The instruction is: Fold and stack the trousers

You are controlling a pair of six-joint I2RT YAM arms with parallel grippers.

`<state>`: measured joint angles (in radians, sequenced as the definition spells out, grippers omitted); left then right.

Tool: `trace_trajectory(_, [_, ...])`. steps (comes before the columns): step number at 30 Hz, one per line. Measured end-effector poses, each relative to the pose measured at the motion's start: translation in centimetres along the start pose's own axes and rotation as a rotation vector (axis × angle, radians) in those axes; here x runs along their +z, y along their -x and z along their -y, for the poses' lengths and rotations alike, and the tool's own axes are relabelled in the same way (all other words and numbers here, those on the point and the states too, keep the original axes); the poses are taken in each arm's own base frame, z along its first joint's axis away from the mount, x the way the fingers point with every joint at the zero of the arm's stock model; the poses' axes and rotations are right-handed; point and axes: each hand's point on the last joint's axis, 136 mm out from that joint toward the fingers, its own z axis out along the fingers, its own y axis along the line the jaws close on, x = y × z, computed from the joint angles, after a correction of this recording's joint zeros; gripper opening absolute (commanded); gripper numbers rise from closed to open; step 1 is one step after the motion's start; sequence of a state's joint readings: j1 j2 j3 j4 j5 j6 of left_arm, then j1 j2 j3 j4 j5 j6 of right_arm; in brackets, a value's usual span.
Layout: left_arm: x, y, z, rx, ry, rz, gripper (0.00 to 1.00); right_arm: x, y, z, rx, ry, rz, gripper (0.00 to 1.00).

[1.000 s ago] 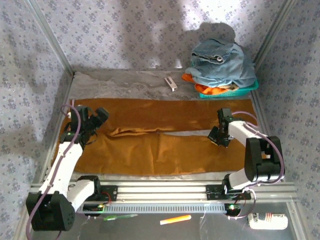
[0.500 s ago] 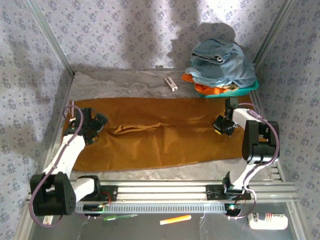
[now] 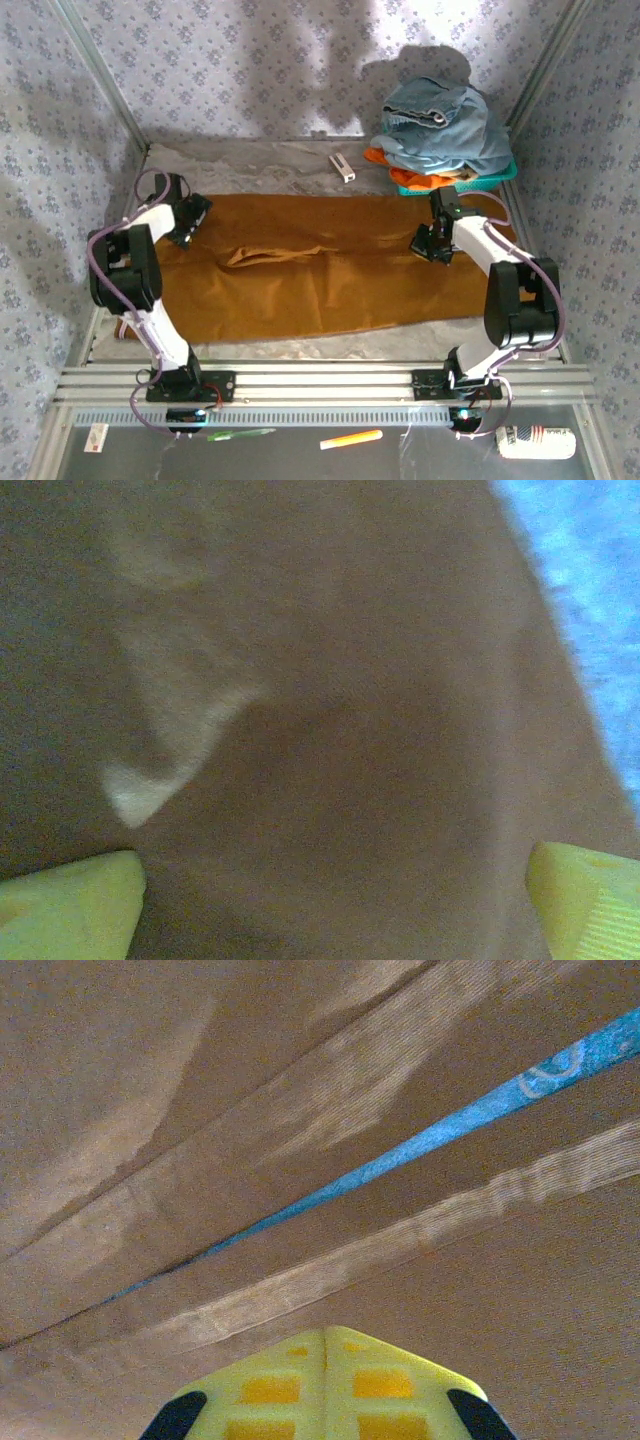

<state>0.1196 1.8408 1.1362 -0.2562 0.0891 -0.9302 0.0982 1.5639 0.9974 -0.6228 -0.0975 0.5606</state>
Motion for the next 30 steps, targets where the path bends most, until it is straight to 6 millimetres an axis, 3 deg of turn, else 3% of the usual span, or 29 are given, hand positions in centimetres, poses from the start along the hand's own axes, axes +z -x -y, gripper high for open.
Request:
trace_trajectory(9, [0.2, 3.1, 0.3, -0.014, -0.045, -0.043, 1.0, 1.0, 0.2, 2.0, 0.058, -0.026, -0.029, 0.08])
trace_trajectory(15, [-0.8, 3.1, 0.0, 0.049, -0.02, -0.064, 0.99, 1.0, 0.2, 1.9, 0.058, -0.014, -0.036, 0.16])
trace_trajectory(20, [-4.9, 2.9, 0.9, 0.089, -0.048, -0.023, 0.99, 0.6, 0.4, 0.1, 0.025, 0.018, -0.026, 0.18])
trace_trajectory(24, [-10.2, 1.2, 0.4, 0.11, -0.087, 0.057, 1.0, 0.2, -0.2, -2.1, -0.033, 0.056, -0.022, 0.2])
trace_trajectory(27, [-12.8, -0.7, -2.2, 0.09, -0.077, 0.099, 1.0, -0.9, -1.0, -3.7, -0.083, 0.091, -0.004, 0.26])
trace_trajectory(30, [-13.8, -2.8, -5.4, 0.065, -0.048, 0.11, 0.99, -2.3, -1.9, -4.3, -0.12, 0.117, 0.028, 0.35])
